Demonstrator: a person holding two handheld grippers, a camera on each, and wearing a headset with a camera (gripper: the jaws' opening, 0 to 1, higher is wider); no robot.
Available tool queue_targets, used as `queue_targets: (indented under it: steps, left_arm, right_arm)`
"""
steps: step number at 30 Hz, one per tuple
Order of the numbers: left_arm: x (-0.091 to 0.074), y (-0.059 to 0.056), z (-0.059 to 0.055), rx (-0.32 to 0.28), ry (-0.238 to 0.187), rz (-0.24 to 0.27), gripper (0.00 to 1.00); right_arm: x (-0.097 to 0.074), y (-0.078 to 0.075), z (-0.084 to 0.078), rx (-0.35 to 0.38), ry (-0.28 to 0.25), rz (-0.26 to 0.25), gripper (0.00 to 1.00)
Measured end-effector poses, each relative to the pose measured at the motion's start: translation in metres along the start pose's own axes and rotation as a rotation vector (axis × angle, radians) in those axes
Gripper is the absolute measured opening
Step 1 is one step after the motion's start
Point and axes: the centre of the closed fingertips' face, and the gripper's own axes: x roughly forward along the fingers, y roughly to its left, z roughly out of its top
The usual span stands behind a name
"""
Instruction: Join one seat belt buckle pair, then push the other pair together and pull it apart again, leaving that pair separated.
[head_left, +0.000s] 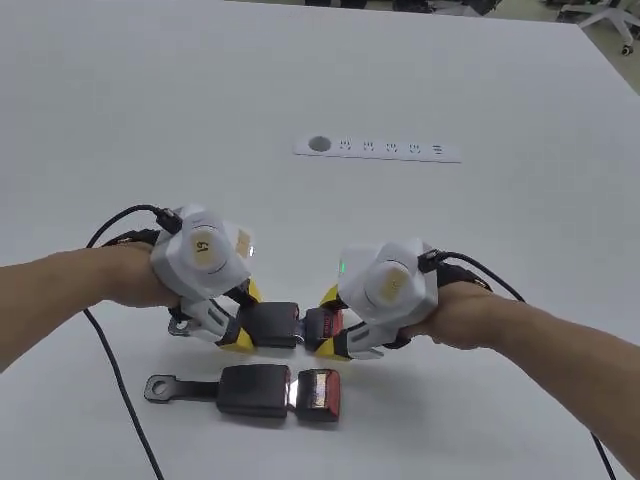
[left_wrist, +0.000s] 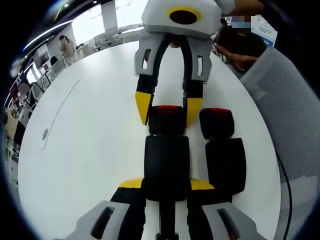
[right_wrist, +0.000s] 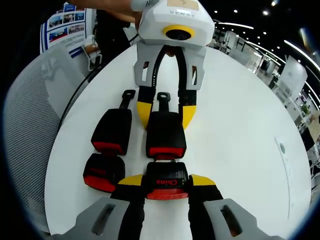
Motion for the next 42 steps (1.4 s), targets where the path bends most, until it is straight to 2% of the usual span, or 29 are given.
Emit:
queue_targets:
  steps: [5,10,14,17,19,22,25,27,37,40,42]
  left_arm:
    - [0.001,-0.002,0.003,0.0,0.002,0.0,0.31]
    - [0.0,0.002,0.0,-0.004,0.001,0.0,0.32]
    - [0.0,0.002,-0.001,-0.011,0.004,0.0,0.32]
    - [0.001,-0.002,0.002,-0.013,0.005,0.001,0.32]
    - [0.0,0.001,-0.001,-0.013,0.009,0.002,0.32]
    - [0.0,0.004,-0.003,-0.014,0.01,0.001,0.32]
    - [0.002,0.0,0.0,-0.017,0.01,0.0,0.32]
    - [0.001,0.002,-0.002,-0.019,0.01,0.0,0.32]
    - [0.003,-0.001,0.001,-0.014,0.033,0.0,0.33]
    - [0.002,0.003,-0.002,-0.015,0.035,0.0,0.33]
    - [0.003,0.0,0.001,-0.018,0.033,0.001,0.33]
  right_arm:
    - [-0.003,0.002,0.003,-0.007,0.004,0.004,0.29]
    - [0.0,0.0,0.001,-0.008,0.005,0.006,0.29]
    - [0.0,0.0,0.001,-0.009,0.005,0.007,0.29]
    - [-0.001,0.0,0.001,-0.014,0.005,0.007,0.29]
    - [-0.003,0.001,0.001,-0.018,0.007,0.008,0.29]
    - [-0.003,0.001,0.0,-0.022,0.013,0.011,0.29]
    - [-0.007,-0.002,-0.01,-0.027,0.035,0.014,0.3]
    - [-0.01,-0.001,-0.014,-0.027,0.041,0.016,0.3]
    - [-0.014,0.001,-0.012,-0.025,0.04,0.016,0.3]
    - [-0.013,0.0,-0.014,-0.024,0.04,0.016,0.3]
    - [-0.014,0.001,-0.013,-0.026,0.039,0.017,0.3]
